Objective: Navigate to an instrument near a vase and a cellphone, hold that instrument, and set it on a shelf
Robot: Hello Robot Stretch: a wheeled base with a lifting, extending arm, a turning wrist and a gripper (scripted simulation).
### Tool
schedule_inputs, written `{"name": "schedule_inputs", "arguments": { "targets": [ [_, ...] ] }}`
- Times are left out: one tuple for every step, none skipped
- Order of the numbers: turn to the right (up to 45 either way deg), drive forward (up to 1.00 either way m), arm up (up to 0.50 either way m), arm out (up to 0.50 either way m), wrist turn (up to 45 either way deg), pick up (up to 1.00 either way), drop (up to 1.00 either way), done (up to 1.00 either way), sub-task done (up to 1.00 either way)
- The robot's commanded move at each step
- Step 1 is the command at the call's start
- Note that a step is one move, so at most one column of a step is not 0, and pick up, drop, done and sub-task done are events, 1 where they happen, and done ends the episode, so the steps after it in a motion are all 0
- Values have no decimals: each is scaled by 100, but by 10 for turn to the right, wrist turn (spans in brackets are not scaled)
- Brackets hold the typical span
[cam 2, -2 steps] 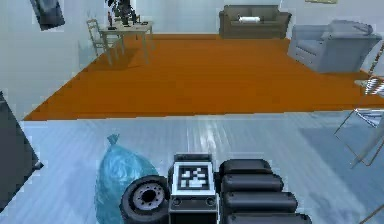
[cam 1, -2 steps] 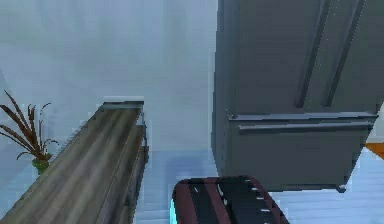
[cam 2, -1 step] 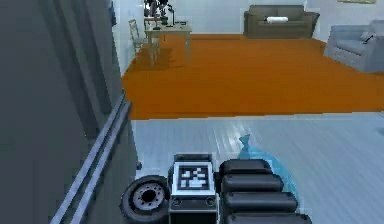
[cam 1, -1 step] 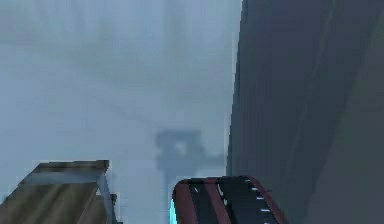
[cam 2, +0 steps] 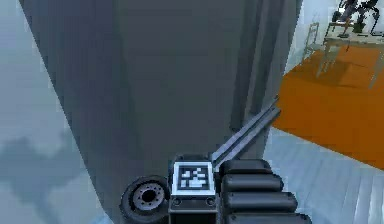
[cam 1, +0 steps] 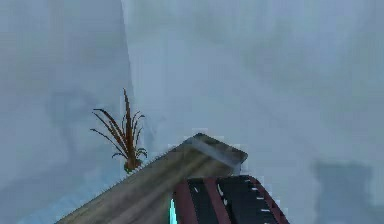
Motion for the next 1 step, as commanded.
{"name": "schedule_inputs", "arguments": {
  "targets": [
    [-450,0,0,0,0,0,0,0,0]
  ]
}}
